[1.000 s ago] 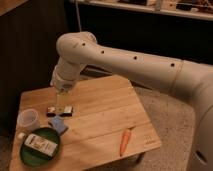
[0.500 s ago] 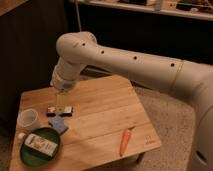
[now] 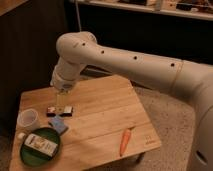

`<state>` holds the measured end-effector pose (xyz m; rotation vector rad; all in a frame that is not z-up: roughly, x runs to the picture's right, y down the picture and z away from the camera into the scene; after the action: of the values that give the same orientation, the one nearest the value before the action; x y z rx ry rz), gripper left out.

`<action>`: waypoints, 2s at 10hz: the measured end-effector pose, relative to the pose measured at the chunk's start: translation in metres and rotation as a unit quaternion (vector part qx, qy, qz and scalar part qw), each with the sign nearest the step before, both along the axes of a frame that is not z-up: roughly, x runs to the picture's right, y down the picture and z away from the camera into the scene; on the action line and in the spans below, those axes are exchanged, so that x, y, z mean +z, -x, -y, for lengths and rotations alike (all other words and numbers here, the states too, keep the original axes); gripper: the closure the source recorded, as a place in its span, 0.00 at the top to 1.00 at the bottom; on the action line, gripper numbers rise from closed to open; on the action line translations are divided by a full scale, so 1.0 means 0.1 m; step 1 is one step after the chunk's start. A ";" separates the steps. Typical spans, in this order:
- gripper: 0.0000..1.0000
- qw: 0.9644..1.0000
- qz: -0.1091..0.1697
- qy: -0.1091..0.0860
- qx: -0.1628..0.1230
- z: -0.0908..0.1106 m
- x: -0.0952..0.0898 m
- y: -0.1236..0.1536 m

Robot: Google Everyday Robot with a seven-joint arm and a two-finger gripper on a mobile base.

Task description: Place the pepper in the ceramic cup

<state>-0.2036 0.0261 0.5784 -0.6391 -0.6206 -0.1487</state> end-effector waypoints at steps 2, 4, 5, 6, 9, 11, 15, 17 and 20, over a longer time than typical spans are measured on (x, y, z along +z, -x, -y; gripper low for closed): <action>0.80 1.000 0.000 0.000 0.000 0.00 0.00 0.00; 0.80 1.000 0.000 0.000 0.000 0.00 0.00 0.00; 0.80 1.000 0.000 0.000 0.000 0.00 0.00 0.00; 0.80 1.000 0.000 0.000 0.000 0.00 0.00 0.00; 0.80 0.998 0.014 -0.057 -0.012 -0.12 -0.05 -0.29; 0.80 0.997 0.003 -0.077 -0.010 -0.23 -0.09 -0.58; 0.80 0.996 0.010 -0.086 -0.014 -0.27 -0.12 -0.61; 0.80 0.989 0.051 -0.129 -0.059 -0.30 -0.10 -0.51; 0.80 0.957 0.125 -0.210 -0.157 -0.26 0.16 -0.73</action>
<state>-0.1308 0.0520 0.5943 -0.3004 -0.7016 -0.6499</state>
